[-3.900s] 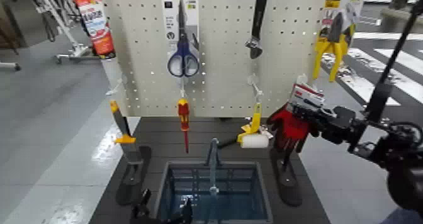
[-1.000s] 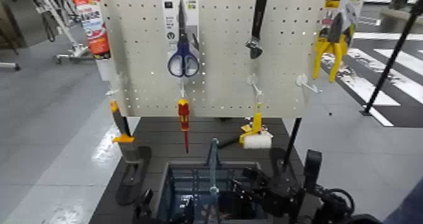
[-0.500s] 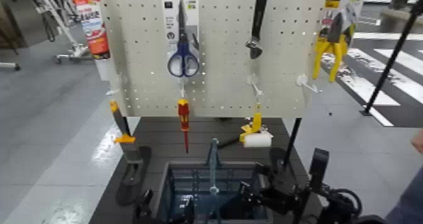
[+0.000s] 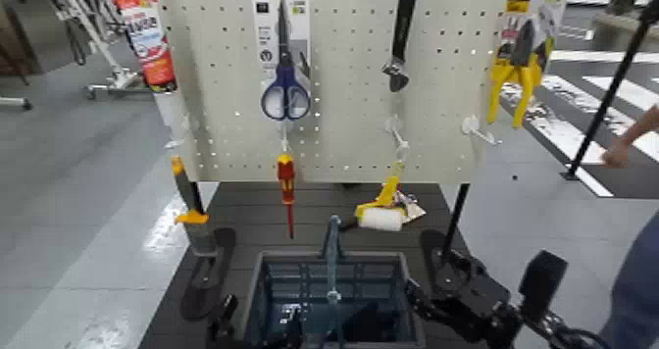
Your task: Put the red colored gloves into the crate.
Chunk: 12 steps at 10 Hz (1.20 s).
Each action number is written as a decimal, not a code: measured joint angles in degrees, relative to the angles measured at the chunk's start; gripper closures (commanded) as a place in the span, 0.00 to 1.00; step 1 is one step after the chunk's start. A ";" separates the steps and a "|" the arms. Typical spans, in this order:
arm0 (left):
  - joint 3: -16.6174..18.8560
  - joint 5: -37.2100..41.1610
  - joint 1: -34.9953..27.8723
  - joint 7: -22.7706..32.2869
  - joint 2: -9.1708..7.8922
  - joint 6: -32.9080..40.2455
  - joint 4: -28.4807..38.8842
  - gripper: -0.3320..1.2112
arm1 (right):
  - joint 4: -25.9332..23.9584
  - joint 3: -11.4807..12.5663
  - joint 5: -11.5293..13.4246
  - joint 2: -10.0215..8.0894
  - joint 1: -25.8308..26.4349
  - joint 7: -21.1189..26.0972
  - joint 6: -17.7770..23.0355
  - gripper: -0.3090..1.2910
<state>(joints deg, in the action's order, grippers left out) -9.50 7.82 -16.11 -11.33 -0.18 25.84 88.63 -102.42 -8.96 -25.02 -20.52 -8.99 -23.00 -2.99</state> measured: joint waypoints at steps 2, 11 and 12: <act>0.19 0.00 -0.17 0.00 0.00 0.00 0.14 0.29 | -5.10 3.26 5.84 1.98 -8.27 8.52 5.08 0.20; 1.17 -0.02 -1.28 0.01 0.00 -0.19 1.01 0.29 | -13.33 5.02 16.27 2.66 -21.35 17.81 11.05 0.21; 1.10 -0.02 -1.22 0.00 0.00 -0.29 1.02 0.29 | -13.33 4.84 16.61 2.58 -21.49 18.02 11.52 0.22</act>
<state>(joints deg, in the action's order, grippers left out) -8.40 7.80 -17.34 -11.33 -0.18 25.55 89.65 -115.75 -4.11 -8.41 -17.94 -30.48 -4.98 8.53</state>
